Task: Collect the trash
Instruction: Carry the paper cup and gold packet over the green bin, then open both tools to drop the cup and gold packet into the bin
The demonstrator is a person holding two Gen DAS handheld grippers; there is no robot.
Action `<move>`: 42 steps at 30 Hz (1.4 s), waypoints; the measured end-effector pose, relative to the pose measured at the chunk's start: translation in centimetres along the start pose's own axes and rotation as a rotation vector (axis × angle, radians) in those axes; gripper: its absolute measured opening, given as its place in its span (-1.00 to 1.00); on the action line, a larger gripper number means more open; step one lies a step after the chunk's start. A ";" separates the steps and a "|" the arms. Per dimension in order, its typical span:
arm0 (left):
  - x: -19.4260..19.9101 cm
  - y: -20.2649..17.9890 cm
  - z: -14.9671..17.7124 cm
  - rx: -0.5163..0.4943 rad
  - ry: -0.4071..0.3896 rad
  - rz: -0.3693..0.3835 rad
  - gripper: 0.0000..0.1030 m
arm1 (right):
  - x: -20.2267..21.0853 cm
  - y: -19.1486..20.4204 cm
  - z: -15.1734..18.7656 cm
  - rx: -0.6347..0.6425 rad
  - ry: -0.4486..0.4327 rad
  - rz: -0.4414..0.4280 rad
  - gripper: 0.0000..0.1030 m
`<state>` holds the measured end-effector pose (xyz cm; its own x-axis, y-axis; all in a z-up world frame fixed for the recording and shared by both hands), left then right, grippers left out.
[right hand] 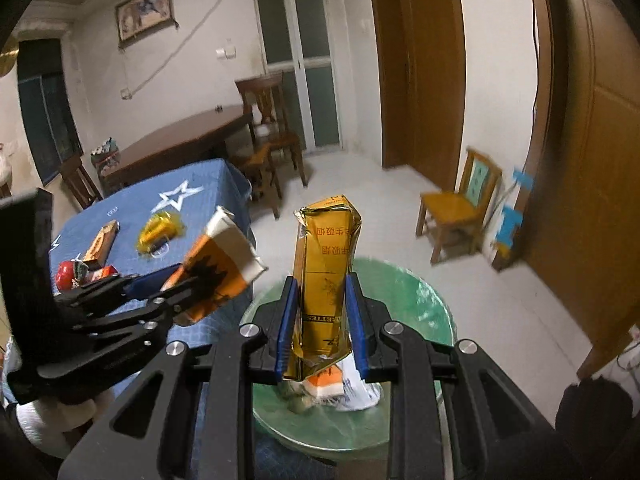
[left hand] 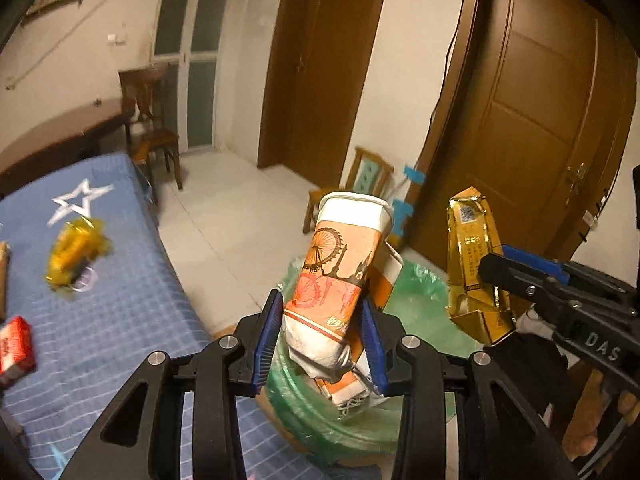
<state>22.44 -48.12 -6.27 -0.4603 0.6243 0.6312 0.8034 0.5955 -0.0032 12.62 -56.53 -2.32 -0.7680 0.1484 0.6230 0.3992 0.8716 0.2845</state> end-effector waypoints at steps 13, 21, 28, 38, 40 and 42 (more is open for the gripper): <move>-7.4 -1.4 1.6 -0.015 0.146 0.026 -0.22 | -4.3 -4.1 0.8 -0.066 0.177 0.012 -0.56; -8.0 -1.3 2.0 -0.018 0.145 0.023 -0.22 | -4.4 -4.4 0.9 -0.069 0.182 0.009 -0.55; -6.6 -1.7 1.8 -0.018 0.143 0.016 -0.22 | -4.3 -4.5 1.0 -0.069 0.182 0.007 -0.55; -6.4 -1.8 1.6 -0.036 0.155 -0.020 0.26 | -3.8 -5.3 0.6 -0.104 0.154 -0.003 -0.32; -6.5 -1.7 1.7 -0.031 0.158 -0.022 0.26 | -3.6 -5.6 0.5 -0.111 0.149 -0.002 -0.32; -6.5 -1.6 1.8 -0.031 0.160 -0.021 0.26 | -3.6 -5.8 0.3 -0.116 0.147 -0.004 -0.32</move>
<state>23.45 -52.19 -11.79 -0.4129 0.5216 0.7466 0.8068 0.5899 0.0340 12.88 -61.93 -6.43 -0.6917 0.0674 0.7190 0.4575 0.8113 0.3640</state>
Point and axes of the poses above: each gripper's, at about its wrist camera, not at the fingertips, and x roughly against the way its jaws point, y to its left, z to its underside, the point moved 3 cm from there along -x, roughly the way its jaws point, and after that the axes turned 12 degrees about -x, right-handed, at the moved point
